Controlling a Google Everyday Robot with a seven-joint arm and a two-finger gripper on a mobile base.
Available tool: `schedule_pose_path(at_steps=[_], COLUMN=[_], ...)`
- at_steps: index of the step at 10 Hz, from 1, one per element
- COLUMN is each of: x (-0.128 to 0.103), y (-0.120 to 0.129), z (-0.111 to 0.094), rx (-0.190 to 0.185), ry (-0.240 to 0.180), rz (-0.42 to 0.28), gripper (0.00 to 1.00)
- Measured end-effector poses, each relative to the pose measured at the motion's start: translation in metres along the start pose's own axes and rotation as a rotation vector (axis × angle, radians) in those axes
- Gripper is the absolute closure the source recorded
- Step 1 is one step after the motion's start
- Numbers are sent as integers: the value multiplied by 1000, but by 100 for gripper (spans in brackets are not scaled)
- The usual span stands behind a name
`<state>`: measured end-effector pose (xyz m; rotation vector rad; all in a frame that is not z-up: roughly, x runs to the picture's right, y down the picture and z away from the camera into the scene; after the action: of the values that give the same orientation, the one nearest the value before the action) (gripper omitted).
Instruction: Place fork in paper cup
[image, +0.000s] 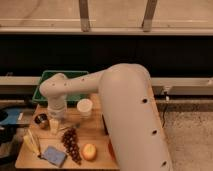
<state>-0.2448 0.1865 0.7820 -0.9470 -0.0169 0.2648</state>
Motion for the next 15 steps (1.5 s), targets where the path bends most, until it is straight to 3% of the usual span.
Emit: schedule_pose_path(at_steps=[7,15], x=[24,24], y=[-4,-1], z=[18,34], rx=[-28,-73], ry=[28,29], rz=[64,73], gripper=[28,28])
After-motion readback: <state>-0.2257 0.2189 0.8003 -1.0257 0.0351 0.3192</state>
